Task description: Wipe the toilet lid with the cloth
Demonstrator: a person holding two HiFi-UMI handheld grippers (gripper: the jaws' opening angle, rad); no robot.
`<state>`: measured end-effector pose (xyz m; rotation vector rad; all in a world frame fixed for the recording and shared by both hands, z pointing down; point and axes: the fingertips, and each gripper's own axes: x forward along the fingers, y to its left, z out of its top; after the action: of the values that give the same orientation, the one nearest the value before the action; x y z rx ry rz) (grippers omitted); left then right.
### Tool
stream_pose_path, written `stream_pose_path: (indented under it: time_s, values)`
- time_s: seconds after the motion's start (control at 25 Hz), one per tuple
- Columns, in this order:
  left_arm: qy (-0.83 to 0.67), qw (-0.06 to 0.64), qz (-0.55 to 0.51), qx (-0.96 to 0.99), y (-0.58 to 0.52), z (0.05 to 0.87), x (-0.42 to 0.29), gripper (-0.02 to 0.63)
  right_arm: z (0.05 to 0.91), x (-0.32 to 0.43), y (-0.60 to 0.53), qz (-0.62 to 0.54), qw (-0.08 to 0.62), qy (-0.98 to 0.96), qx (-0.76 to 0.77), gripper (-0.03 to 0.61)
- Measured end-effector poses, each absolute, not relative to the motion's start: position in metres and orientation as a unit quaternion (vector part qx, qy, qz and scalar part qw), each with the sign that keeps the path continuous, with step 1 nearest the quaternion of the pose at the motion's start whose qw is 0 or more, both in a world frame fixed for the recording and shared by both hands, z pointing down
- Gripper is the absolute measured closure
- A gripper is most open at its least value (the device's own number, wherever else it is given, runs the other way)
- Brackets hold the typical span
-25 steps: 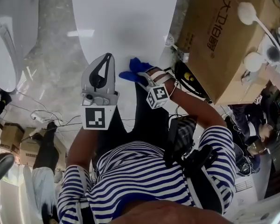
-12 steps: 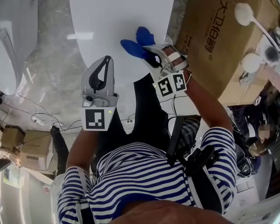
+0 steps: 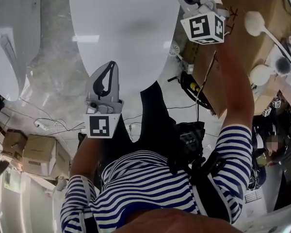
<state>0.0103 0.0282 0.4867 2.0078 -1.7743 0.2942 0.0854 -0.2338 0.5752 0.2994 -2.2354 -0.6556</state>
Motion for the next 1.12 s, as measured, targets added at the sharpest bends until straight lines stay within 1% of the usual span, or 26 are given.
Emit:
stream_pose_path:
  time_s: [0.2, 0.44, 0.8, 1.12]
  values:
    - [-0.642, 0.224, 0.114, 0.724, 0.016, 0.496, 0.012, 0.611, 0.597, 0.069, -0.29, -0.261, 0.39, -0.874, 0.127, 0.457]
    - [-0.645, 0.231, 0.118, 0.719, 0.013, 0.504, 0.012, 0.611, 0.62, 0.059, -0.312, -0.243, 0.402, -0.873, 0.131, 0.457]
    - [-0.649, 0.23, 0.118, 0.715, 0.009, 0.508, 0.015, 0.611, 0.657, 0.062, -0.308, -0.191, 0.431, -0.875, 0.11, 0.459]
    - [-0.643, 0.23, 0.117, 0.721, 0.012, 0.505, 0.014, 0.611, 0.66, 0.064, -0.275, -0.189, 0.436, -0.876, 0.089, 0.459]
